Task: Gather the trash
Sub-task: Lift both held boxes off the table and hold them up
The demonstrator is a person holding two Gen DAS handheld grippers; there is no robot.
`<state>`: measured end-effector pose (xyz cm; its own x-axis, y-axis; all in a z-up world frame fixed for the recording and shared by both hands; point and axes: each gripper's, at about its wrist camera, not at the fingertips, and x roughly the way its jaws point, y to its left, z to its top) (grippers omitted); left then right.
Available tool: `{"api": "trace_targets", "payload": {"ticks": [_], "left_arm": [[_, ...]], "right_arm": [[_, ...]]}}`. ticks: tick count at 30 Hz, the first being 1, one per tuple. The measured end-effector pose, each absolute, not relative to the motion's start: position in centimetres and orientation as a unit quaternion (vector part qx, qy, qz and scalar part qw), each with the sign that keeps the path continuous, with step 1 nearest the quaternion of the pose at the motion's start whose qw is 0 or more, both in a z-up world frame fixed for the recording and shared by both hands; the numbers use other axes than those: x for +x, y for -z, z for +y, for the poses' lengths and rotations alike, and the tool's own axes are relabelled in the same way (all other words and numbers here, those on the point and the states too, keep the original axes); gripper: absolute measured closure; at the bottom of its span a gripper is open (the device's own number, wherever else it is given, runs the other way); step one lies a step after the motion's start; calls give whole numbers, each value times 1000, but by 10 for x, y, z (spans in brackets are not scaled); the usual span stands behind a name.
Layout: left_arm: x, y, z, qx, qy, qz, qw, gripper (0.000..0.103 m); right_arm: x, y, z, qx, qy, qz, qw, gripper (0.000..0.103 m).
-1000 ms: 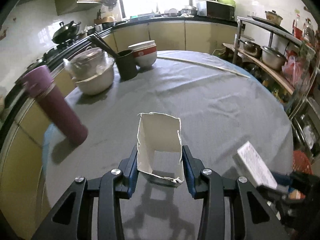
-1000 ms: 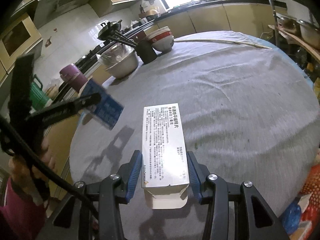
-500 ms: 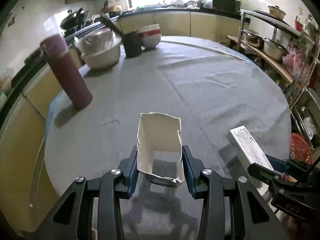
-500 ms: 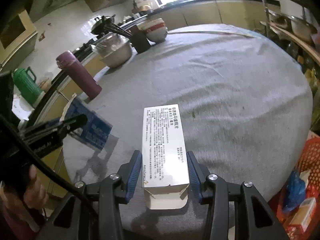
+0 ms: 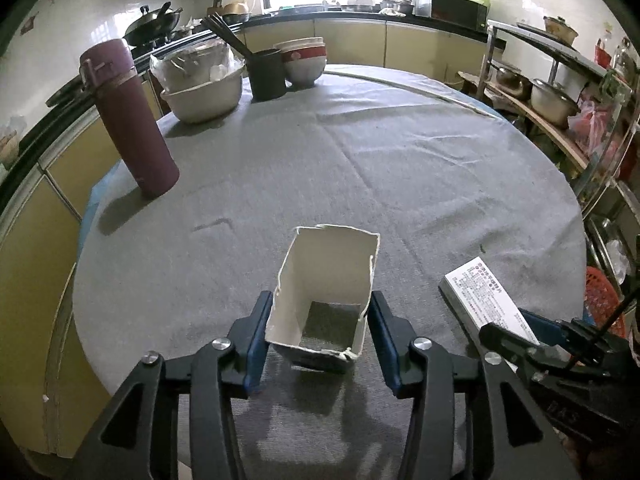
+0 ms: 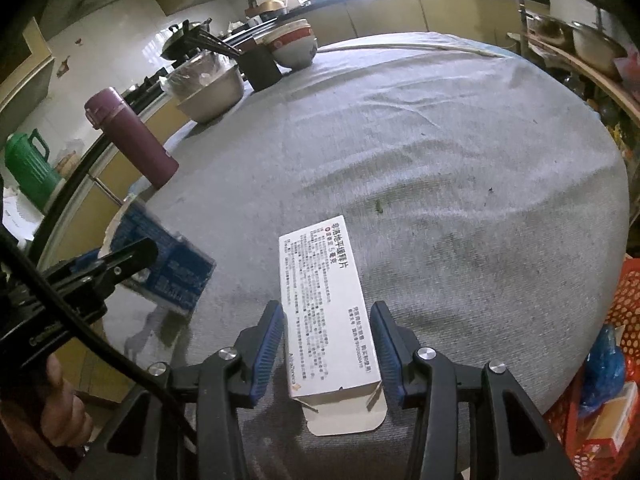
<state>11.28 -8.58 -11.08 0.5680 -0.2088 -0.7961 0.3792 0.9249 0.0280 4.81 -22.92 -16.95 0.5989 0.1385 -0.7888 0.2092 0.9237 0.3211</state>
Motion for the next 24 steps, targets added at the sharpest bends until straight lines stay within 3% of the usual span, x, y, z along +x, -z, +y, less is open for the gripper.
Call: {"api": "trace_targets", "payload": {"ticks": [3, 9, 11, 12, 20, 22, 23, 24], "left_arm": [[114, 112, -84, 91, 172, 439, 877, 49], [116, 115, -79, 74, 181, 444, 874, 44], [116, 117, -80, 75, 180, 445, 874, 41], [116, 118, -80, 76, 179, 446, 873, 41], [122, 127, -80, 65, 180, 459, 868, 41], [123, 128, -78, 58, 182, 459, 867, 49], [123, 129, -77, 54, 183, 458, 868, 58], [123, 129, -76, 48, 188, 458, 868, 59]], "right_arm": [[50, 169, -224, 188, 19, 453, 871, 43], [49, 169, -215, 157, 20, 453, 877, 43], [48, 170, -213, 145, 20, 451, 880, 45], [48, 170, -212, 133, 24, 452, 882, 55], [47, 171, -210, 110, 24, 445, 888, 56], [46, 170, -212, 121, 22, 442, 889, 56], [45, 170, -214, 128, 21, 440, 889, 56], [44, 170, -215, 132, 20, 440, 888, 56]]}}
